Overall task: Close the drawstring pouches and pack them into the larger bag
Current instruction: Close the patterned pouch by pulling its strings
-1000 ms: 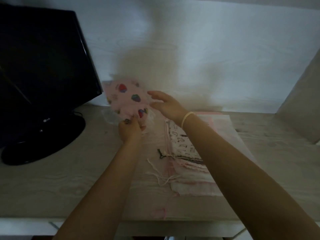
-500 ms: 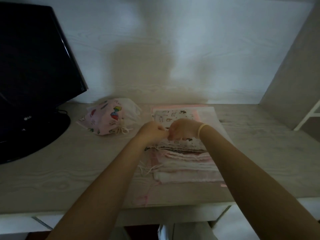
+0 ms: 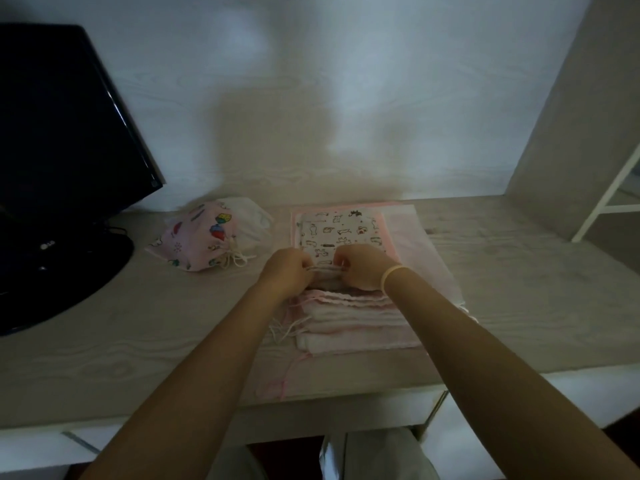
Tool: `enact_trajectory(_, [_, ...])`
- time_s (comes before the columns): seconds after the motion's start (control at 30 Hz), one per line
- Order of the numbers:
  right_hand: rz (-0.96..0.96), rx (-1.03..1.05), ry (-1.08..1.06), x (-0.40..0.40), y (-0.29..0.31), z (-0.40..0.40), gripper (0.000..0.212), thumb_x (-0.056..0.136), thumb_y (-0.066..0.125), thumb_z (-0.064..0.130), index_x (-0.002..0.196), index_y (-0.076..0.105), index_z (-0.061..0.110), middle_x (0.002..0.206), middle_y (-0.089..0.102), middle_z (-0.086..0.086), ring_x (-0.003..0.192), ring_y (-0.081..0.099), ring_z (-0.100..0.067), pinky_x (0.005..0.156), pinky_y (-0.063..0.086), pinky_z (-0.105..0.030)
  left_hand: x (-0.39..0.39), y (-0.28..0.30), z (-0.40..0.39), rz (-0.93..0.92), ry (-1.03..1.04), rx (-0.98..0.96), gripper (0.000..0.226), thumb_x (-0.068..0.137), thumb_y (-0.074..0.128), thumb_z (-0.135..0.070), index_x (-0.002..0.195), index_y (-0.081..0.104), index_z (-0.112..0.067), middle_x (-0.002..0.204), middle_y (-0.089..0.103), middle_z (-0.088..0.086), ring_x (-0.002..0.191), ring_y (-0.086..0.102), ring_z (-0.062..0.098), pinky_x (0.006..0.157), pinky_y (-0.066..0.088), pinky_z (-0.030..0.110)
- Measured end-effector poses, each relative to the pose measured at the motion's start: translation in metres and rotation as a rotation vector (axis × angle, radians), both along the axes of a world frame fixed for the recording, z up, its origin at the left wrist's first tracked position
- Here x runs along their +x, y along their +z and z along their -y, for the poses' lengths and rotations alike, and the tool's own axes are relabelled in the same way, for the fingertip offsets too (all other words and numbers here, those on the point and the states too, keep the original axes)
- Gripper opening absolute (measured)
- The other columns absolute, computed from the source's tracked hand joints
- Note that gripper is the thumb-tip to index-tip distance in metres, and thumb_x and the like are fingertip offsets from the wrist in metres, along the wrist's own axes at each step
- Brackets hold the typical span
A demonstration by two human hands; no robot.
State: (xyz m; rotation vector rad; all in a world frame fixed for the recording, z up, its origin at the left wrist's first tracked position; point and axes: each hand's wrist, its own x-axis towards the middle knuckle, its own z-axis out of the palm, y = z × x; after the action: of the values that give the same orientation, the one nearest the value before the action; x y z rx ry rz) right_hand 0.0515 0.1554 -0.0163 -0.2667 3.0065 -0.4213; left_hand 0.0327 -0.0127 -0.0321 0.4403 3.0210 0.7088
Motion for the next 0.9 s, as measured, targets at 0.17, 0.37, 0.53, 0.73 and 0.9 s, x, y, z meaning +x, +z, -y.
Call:
enact_trajectory(0.17, [-0.121,-0.01,-0.196,-0.003,0.0,-0.023,0.022,0.089,0.052,0.007,0.109,0.057,0.014,0.105,0.06,-0.004,0.094,0.058,-0.025,0.087,0.053,-0.038,-0.002,-0.005,0.004,-0.005,0.031,0.114,0.031,0.094,0.057,-0.023,0.064,0.055,-0.014,0.065,0.051,0.001,0.063,0.05,0.02,0.05,0.031,0.024])
enact_trajectory(0.37, [-0.169,0.006,-0.442,-0.003,-0.001,-0.054,0.024,0.095,0.044,0.012,0.073,0.052,0.009,0.077,0.055,-0.006,0.073,0.054,-0.025,0.064,0.043,-0.031,-0.002,-0.01,0.007,0.011,0.077,0.212,0.023,0.098,0.052,-0.03,0.097,0.069,-0.015,0.092,0.066,0.003,0.083,0.06,0.023,0.069,0.047,0.03])
enact_trajectory(0.53, [-0.115,-0.354,-0.389,0.012,0.01,-0.067,0.03,0.098,0.05,0.025,0.079,0.064,0.008,0.071,0.066,-0.007,0.055,0.056,-0.017,0.05,0.043,-0.025,0.006,-0.005,0.009,0.24,0.157,0.708,0.015,0.094,0.059,-0.027,0.103,0.067,-0.018,0.075,0.062,-0.003,0.058,0.051,0.009,0.05,0.036,0.022])
enact_trajectory(0.73, [0.031,-0.847,-0.379,0.02,0.01,-0.069,0.024,0.1,0.044,0.011,0.098,0.067,0.002,0.073,0.069,-0.012,0.053,0.058,-0.02,0.055,0.052,-0.031,0.004,-0.011,0.01,0.427,0.359,1.124,0.022,0.098,0.045,-0.011,0.11,0.063,-0.006,0.047,0.039,-0.004,0.039,0.033,0.01,0.036,0.027,0.02])
enact_trajectory(0.9, [0.048,-1.391,-0.527,0.019,-0.002,-0.065,0.025,0.095,0.043,-0.001,0.108,0.064,0.001,0.065,0.064,-0.01,0.049,0.052,-0.016,0.047,0.043,-0.025,-0.001,-0.019,0.01,0.401,0.464,1.27,0.018,0.099,0.045,-0.006,0.109,0.06,-0.008,0.05,0.043,-0.001,0.044,0.042,0.012,0.043,0.038,0.024])
